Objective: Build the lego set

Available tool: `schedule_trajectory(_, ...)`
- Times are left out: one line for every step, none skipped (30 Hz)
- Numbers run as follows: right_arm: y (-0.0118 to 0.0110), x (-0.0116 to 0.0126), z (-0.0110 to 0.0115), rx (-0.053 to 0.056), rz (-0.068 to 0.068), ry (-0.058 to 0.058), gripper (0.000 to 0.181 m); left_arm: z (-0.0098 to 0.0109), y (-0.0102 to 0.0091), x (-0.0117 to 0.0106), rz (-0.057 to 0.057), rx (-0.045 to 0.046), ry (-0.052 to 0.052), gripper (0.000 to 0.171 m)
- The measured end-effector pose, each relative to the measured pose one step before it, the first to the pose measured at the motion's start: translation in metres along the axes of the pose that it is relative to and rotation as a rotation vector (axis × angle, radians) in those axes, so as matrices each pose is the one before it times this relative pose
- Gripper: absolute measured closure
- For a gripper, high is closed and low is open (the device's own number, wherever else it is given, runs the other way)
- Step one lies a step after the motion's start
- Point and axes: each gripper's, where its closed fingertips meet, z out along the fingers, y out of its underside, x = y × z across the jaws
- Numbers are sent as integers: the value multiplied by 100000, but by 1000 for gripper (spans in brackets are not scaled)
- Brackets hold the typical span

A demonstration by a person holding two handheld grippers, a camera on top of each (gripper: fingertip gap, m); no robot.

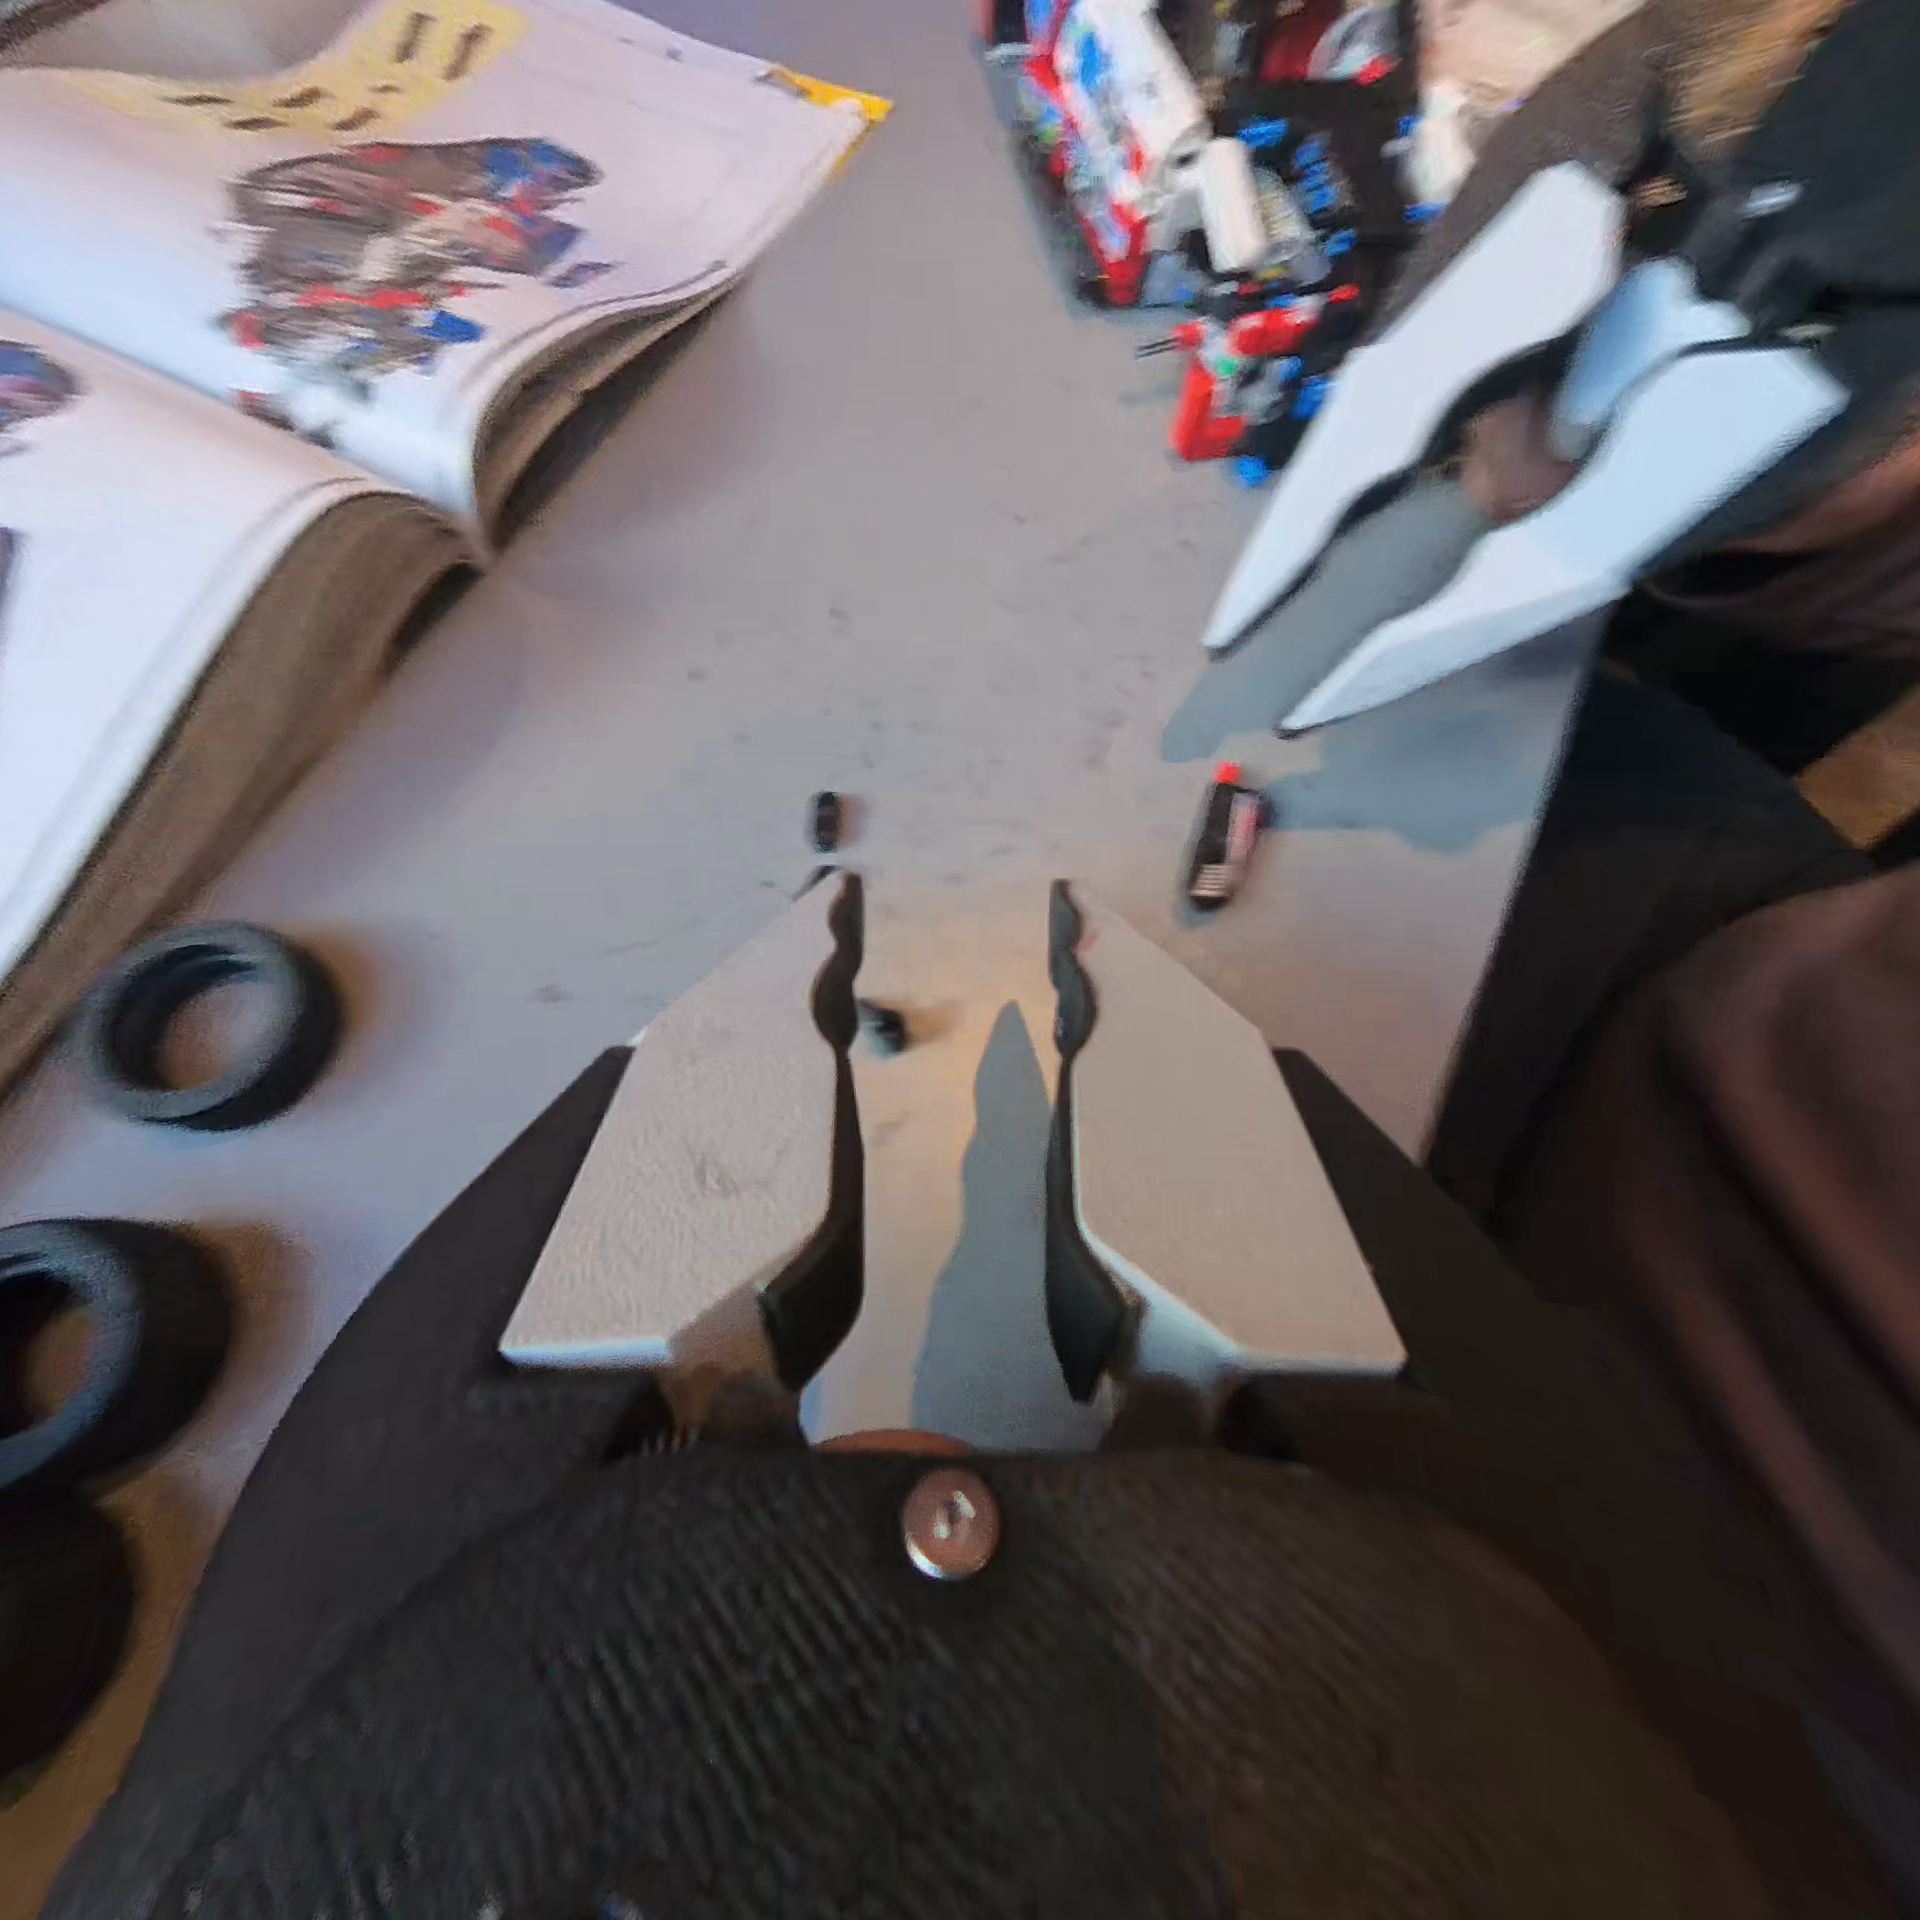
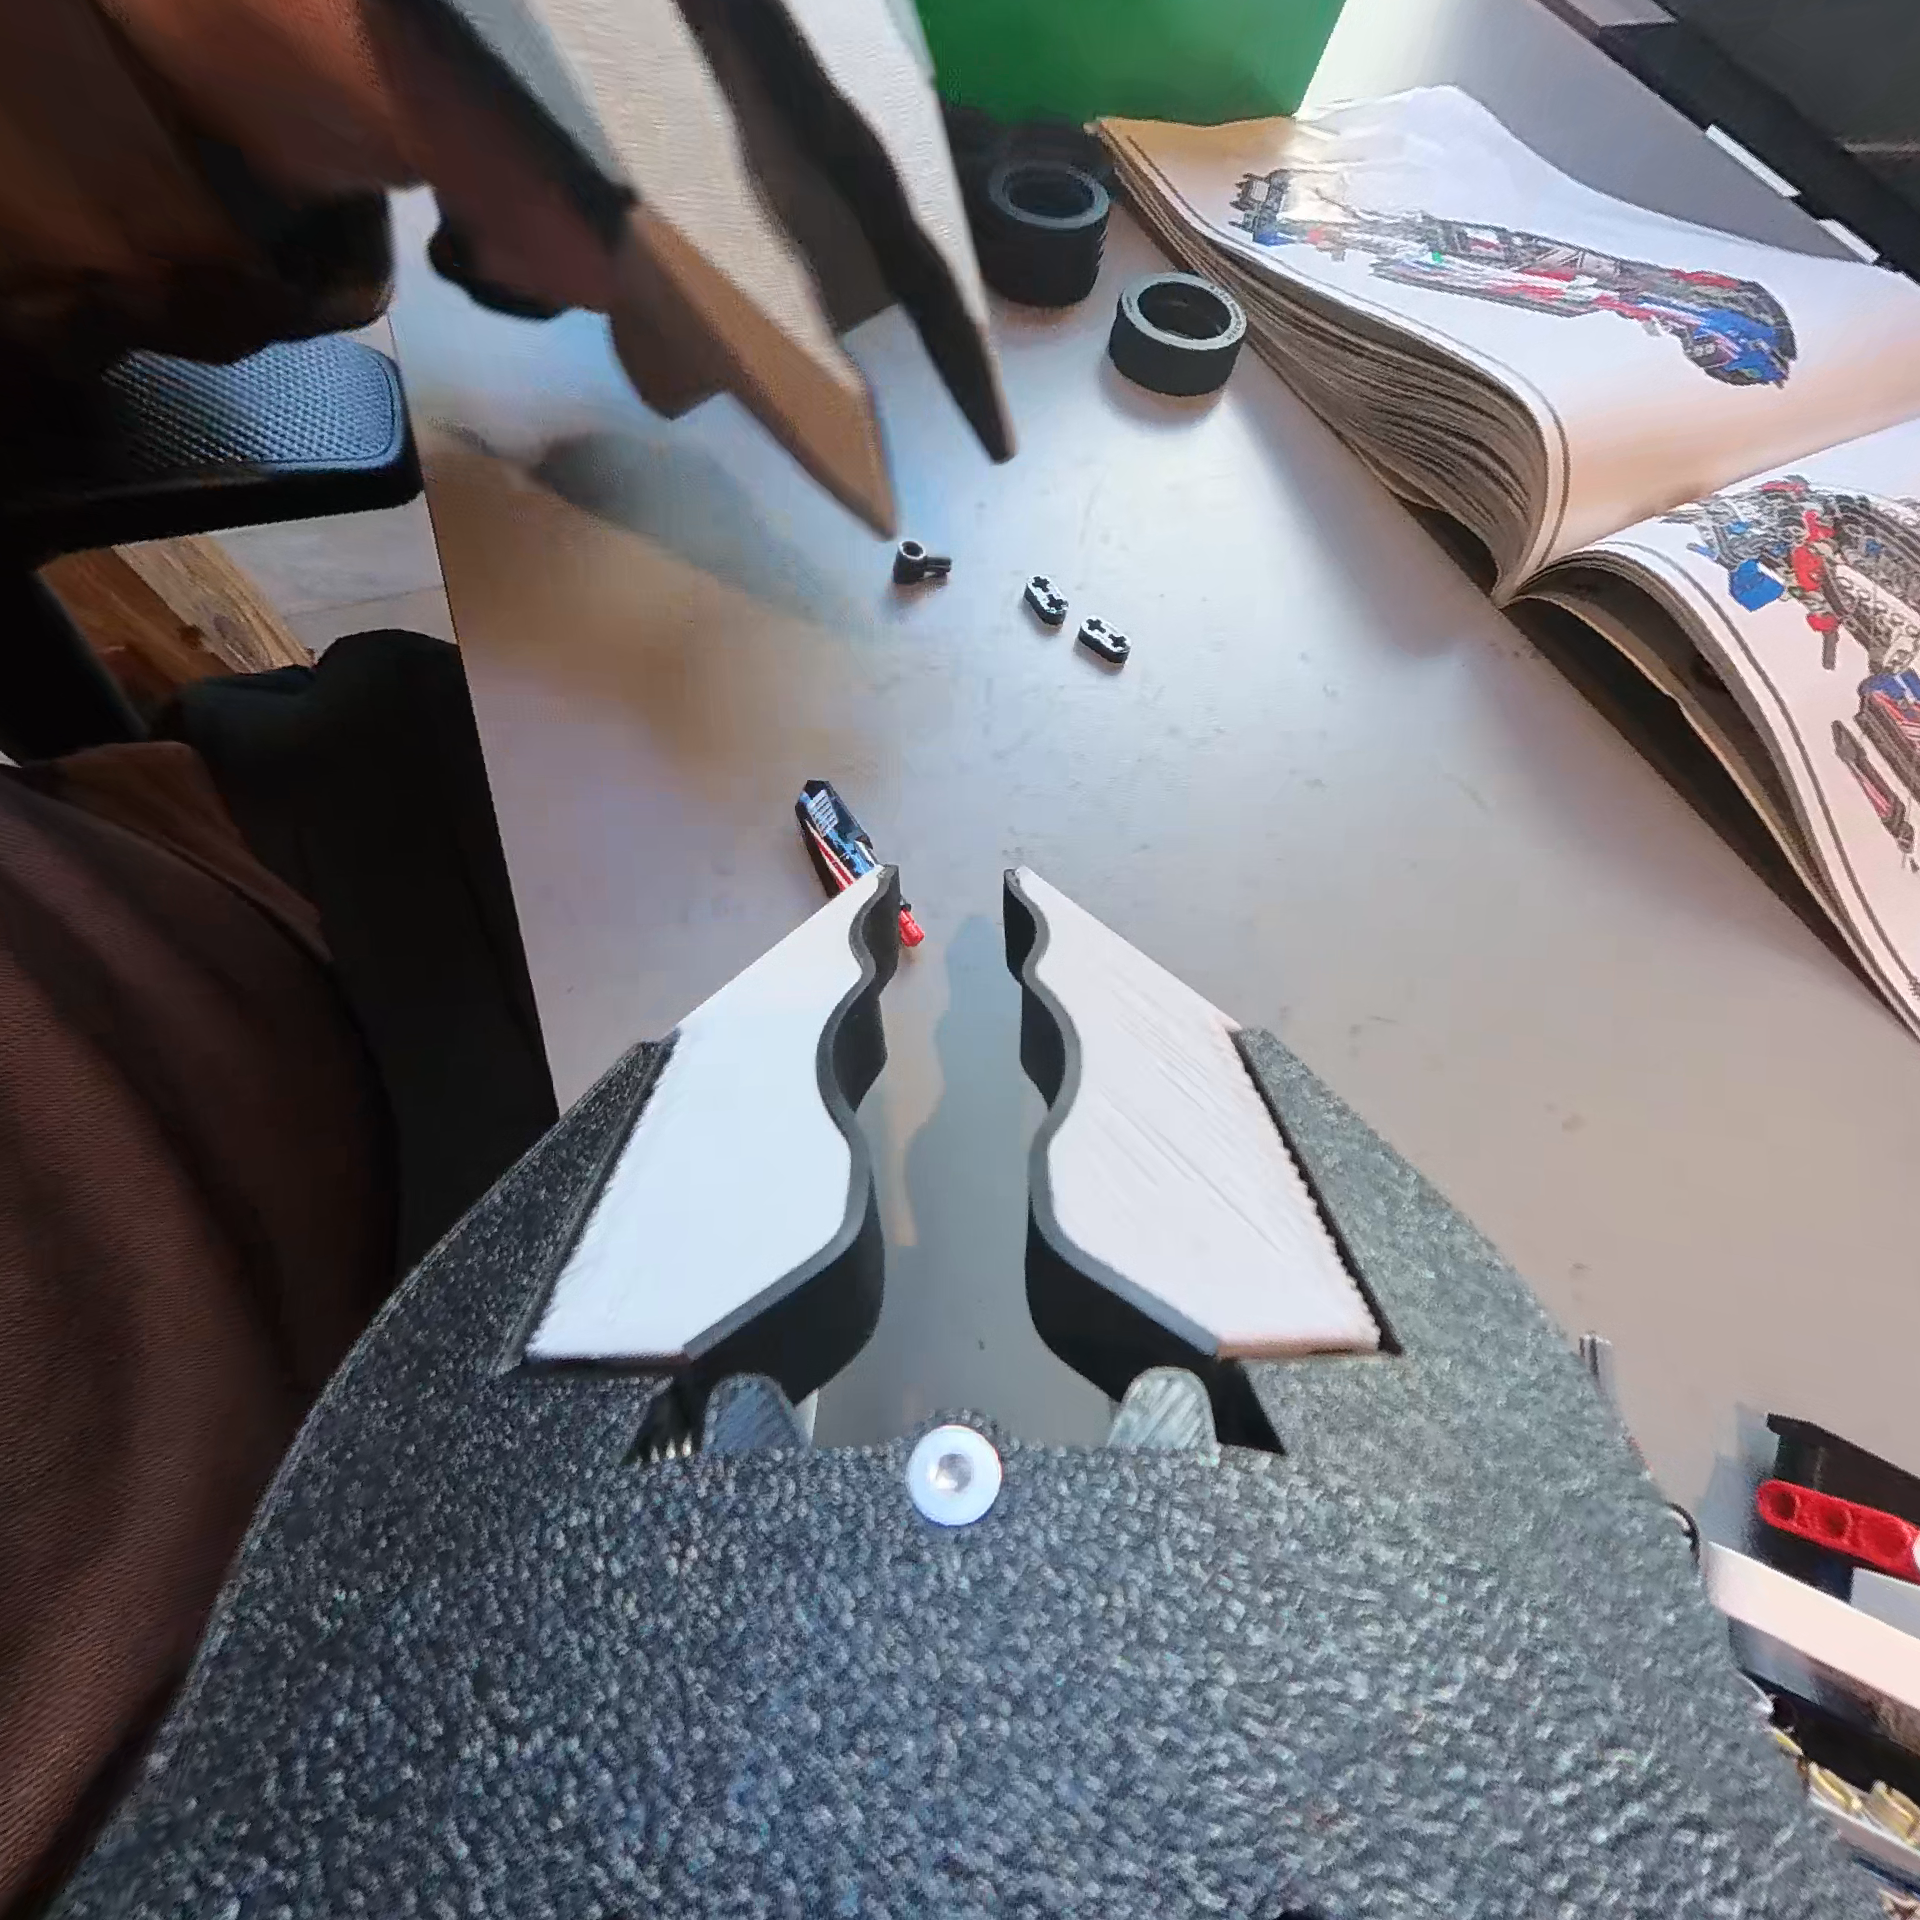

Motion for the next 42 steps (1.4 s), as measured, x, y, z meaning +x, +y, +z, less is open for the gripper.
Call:
schedule_trajectory(-3,-2,-1,-32,-320,259,161,232,244,-1066,1795,-3582,-3403,141)
schedule_trajectory(-9,-9,-9,68,-389,279,162,376,499,-589,2830,-5136,-843,141)
schedule_trajectory(-11,-22,-8,82,-332,212,162,364,504,-311,3036,-5186,503,143)
schedule_trajectory(4,5,-1,-75,-146,172,162,289,358,-278,3271,-3942,727,146)
schedule_trajectory(24,7,25,-173,-22,74,162,216,274,-309,2918,-3044,807,149)
schedule_trajectory(18,-6,12,-140,34,-53,162,133,172,-344,1418,-2841,744,150)
schedule_trajectory(4,-10,4,-62,2,-86,162,81,-7,-343,320,-1976,580,149)
schedule_trajectory(-1,-11,-5,47,-51,-86,162,54,-187,-139,193,-656,1376,149)
schedule_trajectory(-21,-23,-15,168,-123,-41,162,106,-255,53,-146,55,2250,150)
schedule_trajectory(-21,-33,-15,136,-208,-18,162,195,-164,143,-848,-356,2503,149)
schedule_trajectory(-6,-23,-7,68,-225,-37,162,291,18,196,-723,-1204,2424,150)
schedule_trajectory(-16,-45,-17,83,-275,-70,162,357,207,150,-64,-1998,1718,150)
schedule_trajectory(-16,-52,-7,127,-356,-81,162,379,324,-78,360,-2502,-13,151)
schedule_trajectory(-4,-40,-7,21,-256,-37,162,266,131,-194,646,-1204,-1035,153)
schedule_trajectory(-4,-15,8,-42,-99,-35,162,0,-202,-45,650,1117,-214,157)
schedule_trajectory(2,-6,-7,22,-50,-47,162,81,76,10,-53,-1063,660,159)
schedule_trajectory(0,-16,6,-39,30,-117,162,32,-72,-93,-362,66,-19,161)
schedule_trajectory(0,-21,6,-33,-12,-171,162,57,-80,15,-244,237,614,160)
schedule_trajectory(-5,-39,-8,60,-153,-114,162,70,-134,130,-373,644,1234,158)
schedule_trajectory(-7,-26,-1,19,-204,3,162,66,-110,103,-588,645,920,158)
schedule_trajectory(10,-13,0,-45,-228,96,162,59,-77,19,-360,571,260,159)
schedule_trajectory(-7,-5,6,-33,-255,178,162,42,-27,-4,47,500,-49,166)
schedule_trajectory(10,-9,-5,-24,-246,198,162,24,-8,56,321,369,53,167)
schedule_trajectory(-7,-4,-1,18,-207,159,162,-16,18,-1,385,-45,-672,167)
schedule_trajectory(-18,-2,-12,120,-73,43,162,-54,76,19,816,-453,-1025,167)
schedule_trajectory(-1,24,-1,57,212,72,162,-111,75,-15,1320,-662,-1542,167)
schedule_trajectory(-26,61,-24,180,425,92,162,-228,-14,-28,1200,-159,-1707,167)
schedule_trajectory(-52,60,-28,385,581,-32,162,-331,-169,76,652,283,-946,167)
schedule_trajectory(-44,70,-39,388,670,-39,162,-398,-335,238,443,1011,72,167)
schedule_trajectory(-33,48,-29,299,583,-109,162,-412,-467,438,584,1583,1010,167)
schedule_trajectory(-31,17,-19,275,349,-165,162,-361,-570,614,1096,1887,1540,167)
schedule_trajectory(-29,2,-28,223,-8,69,162,-214,-588,831,1380,2012,2396,167)
schedule_trajectory(-21,-10,-20,135,-322,240,162,-24,-529,931,842,1705,2982,167)
schedule_trajectory(-8,-26,0,85,-516,234,162,171,-429,824,385,1132,2483,167)
schedule_trajectory(-12,-29,-2,-22,-605,281,162,298,-363,728,693,940,2026,167)
schedule_trajectory(10,-45,6,-61,-607,180,162,382,-324,685,953,670,1993,167)
schedule_trajectory(4,-48,10,-120,-506,34,162,415,-298,531,692,389,1634,167)
schedule_trajectory(7,-22,24,-99,-457,166,162,419,-284,453,729,108,1549,167)
schedule_trajectory(-15,1,-3,39,-487,349,162,390,-295,348,955,82,1264,167)
schedule_trajectory(-36,-12,-5,215,-608,369,162,359,-344,254,834,443,767,167)
schedule_trajectory(-46,1,-28,285,-693,596,162,322,-360,248,617,628,833,167)
schedule_trajectory(-57,44,-40,347,-605,884,162,305,-357,255,405,904,901,167)
